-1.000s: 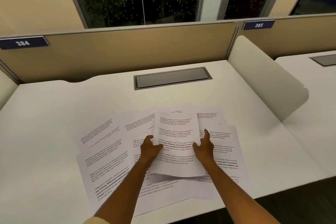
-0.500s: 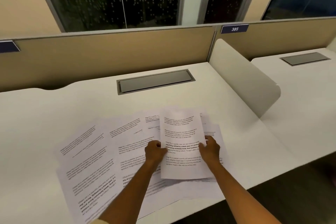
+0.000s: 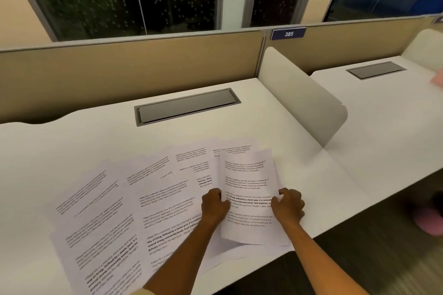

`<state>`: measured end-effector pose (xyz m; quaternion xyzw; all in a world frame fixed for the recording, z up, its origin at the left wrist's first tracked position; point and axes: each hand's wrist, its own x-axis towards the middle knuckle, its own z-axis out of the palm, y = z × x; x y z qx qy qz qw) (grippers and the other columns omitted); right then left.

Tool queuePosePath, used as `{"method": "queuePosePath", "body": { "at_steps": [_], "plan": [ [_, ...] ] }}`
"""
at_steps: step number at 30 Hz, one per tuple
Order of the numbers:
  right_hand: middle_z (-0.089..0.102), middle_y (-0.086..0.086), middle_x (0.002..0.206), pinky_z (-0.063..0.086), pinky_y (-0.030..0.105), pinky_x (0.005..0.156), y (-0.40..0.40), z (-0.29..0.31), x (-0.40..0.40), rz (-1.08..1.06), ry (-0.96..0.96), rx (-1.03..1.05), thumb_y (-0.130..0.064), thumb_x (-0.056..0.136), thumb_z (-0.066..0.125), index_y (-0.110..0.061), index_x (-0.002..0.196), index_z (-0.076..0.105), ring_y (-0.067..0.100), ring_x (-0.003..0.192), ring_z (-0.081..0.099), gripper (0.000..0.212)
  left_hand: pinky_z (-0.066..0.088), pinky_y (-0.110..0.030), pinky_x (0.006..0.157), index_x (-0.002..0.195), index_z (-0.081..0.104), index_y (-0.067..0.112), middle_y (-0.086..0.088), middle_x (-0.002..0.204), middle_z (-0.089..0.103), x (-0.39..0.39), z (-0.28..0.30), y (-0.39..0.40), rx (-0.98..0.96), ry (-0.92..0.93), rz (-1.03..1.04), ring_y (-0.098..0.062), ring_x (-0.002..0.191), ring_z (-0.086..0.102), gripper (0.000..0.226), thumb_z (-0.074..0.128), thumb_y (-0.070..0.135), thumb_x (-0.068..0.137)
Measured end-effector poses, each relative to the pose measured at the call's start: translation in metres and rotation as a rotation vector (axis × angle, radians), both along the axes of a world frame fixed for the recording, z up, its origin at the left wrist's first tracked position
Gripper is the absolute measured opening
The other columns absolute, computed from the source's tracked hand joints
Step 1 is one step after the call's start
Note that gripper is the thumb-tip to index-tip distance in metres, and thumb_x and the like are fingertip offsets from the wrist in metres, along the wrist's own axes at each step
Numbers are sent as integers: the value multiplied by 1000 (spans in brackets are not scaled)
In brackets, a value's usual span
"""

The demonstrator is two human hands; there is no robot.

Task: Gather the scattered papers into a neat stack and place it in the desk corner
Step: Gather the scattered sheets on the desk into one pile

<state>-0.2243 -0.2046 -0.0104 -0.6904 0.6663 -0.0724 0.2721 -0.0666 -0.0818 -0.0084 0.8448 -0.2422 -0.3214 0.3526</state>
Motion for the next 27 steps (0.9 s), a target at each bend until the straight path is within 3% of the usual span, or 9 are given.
{"method": "queuePosePath", "body": {
  "at_steps": [3,6,8,27],
  "plan": [
    [41,11,142,40,52,106,0,-2,-5,6,30,34,-27,91,57,-16,128,55,34,131,39,38,40,-19,58,79,56,7,-2,79,57,0,0,-2,1,-75,3,-16,73,55,19,67,22,83],
    [43,12,140,41,51,106,0,-1,-4,17,38,47,-27,92,57,-17,129,54,33,130,41,40,54,-33,84,103,65,2,-11,106,64,0,0,-4,3,-108,5,-26,98,62,31,68,26,83],
    [45,12,138,43,51,104,0,0,-2,17,29,48,-27,91,59,-16,129,55,34,127,43,40,55,-39,91,110,65,4,-13,113,65,-2,1,-4,-4,-96,30,-28,103,63,36,68,26,82],
    [47,16,130,48,38,91,6,6,10,7,-158,103,-30,90,61,-13,130,45,32,106,59,46,54,-44,97,133,48,11,-10,131,60,-4,4,-2,-110,183,126,-28,115,61,56,70,28,84]
  ]
}}
